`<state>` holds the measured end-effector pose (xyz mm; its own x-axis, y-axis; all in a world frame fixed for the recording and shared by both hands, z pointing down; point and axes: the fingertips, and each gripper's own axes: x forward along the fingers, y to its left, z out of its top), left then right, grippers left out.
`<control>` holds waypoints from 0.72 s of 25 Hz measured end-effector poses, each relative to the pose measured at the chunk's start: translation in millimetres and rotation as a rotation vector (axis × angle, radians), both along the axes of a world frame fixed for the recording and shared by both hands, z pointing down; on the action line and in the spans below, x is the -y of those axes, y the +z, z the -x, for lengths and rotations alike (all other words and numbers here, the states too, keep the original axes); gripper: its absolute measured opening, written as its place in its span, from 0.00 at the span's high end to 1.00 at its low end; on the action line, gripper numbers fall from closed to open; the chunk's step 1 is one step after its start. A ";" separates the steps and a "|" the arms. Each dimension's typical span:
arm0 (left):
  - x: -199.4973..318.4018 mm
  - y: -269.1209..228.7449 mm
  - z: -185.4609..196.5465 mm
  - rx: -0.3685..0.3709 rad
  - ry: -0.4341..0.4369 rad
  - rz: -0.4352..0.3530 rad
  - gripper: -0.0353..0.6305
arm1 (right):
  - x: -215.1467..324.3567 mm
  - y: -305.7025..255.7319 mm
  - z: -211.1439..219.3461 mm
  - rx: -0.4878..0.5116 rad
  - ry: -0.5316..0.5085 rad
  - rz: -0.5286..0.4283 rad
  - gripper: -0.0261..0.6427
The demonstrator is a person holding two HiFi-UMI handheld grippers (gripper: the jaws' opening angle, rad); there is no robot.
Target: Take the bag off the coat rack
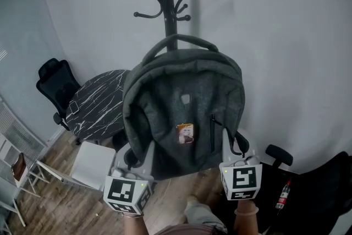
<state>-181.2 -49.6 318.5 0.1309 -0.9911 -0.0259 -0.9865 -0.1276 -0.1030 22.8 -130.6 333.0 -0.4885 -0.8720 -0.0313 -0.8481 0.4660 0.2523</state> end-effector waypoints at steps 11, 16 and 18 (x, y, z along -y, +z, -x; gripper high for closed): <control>-1.3 2.2 -0.3 -0.004 -0.025 0.003 0.82 | 2.2 -0.6 -0.3 0.000 -0.022 0.001 0.89; -7.6 -1.2 -2.1 -0.008 -0.027 -0.003 0.82 | -4.2 -4.8 -2.2 0.002 -0.026 0.004 0.89; -12.9 -3.3 -3.4 -0.009 -0.030 -0.007 0.82 | -9.7 -6.3 -3.5 0.003 -0.026 0.002 0.89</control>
<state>-177.8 -36.7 315.2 0.1007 -0.9944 -0.0335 -0.9907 -0.0971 -0.0951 26.4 -120.9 326.7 -0.5113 -0.8588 -0.0309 -0.8362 0.4888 0.2486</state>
